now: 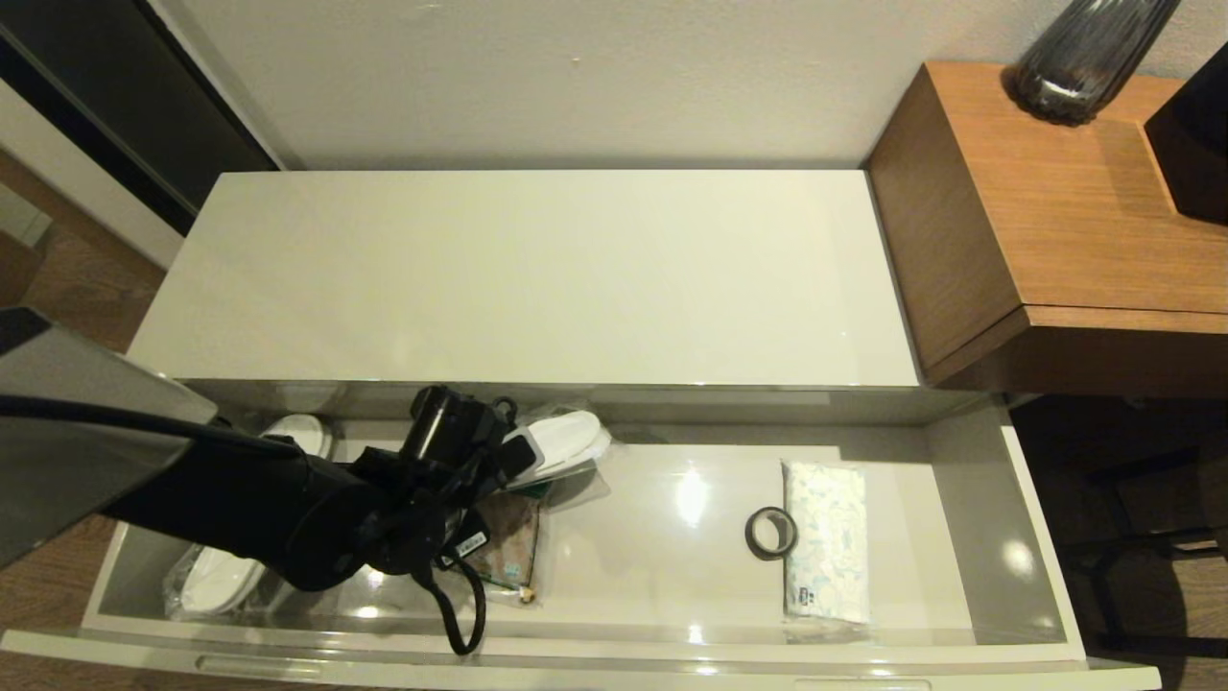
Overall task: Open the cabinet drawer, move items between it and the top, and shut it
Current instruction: Put the disposable slippers in the drawer
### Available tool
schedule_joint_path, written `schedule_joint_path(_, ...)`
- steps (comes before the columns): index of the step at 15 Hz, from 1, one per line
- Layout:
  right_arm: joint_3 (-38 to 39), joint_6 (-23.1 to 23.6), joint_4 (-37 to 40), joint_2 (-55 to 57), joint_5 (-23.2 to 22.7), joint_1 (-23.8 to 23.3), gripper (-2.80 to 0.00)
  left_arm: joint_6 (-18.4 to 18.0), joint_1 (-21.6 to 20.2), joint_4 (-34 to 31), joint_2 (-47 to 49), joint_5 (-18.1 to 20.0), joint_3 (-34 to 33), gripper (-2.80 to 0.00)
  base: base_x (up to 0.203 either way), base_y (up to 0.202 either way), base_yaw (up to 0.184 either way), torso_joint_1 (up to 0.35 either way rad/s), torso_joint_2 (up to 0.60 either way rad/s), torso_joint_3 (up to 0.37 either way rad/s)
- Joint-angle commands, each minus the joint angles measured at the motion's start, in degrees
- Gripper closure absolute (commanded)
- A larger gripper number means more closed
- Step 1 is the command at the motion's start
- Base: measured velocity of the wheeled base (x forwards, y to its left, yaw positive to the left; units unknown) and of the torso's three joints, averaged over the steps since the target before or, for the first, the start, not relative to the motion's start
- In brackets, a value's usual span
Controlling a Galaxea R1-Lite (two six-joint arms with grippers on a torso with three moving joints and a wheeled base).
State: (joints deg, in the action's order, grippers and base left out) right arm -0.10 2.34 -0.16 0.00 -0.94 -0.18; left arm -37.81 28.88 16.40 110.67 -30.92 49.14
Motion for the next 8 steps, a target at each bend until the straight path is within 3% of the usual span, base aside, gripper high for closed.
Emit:
schedule_joint_path(1, 0.01, 0.12, -0.02, 0.09, -0.03, 0.01, 0.00, 0.90, 0.04, 3.18, 3.28, -1.35, -0.91, 0.00, 0.000, 0.000, 0.000, 0.000, 0.00, 0.000)
schedule_joint_path(5, 0.01, 0.03, -0.02, 0.09, -0.03, 0.01, 0.00, 2.31, 0.04, 4.34, 4.12, -2.04, -0.62, 0.00, 0.000, 0.000, 0.000, 0.000, 0.00, 0.000)
schedule_joint_path(6, 0.01, 0.03, -0.02, 0.09, -0.03, 0.01, 0.00, 3.80, 0.04, 5.28, 4.67, -4.42, -0.72, 0.00, 0.000, 0.000, 0.000, 0.000, 0.00, 0.000)
schedule_joint_path(7, 0.01, 0.03, -0.02, 0.09, -0.03, 0.01, 0.00, 4.94, 0.04, 6.10, 5.08, -5.91, -0.89, -2.80, 0.000, 0.000, 0.000, 0.000, 0.00, 0.000)
schedule_joint_path(8, 0.01, 0.03, -0.02, 0.09, -0.03, 0.01, 0.00, 5.24, 0.06, 6.10, 4.98, -5.90, -0.88, -2.80, 0.000, 0.000, 0.000, 0.000, 0.00, 0.000)
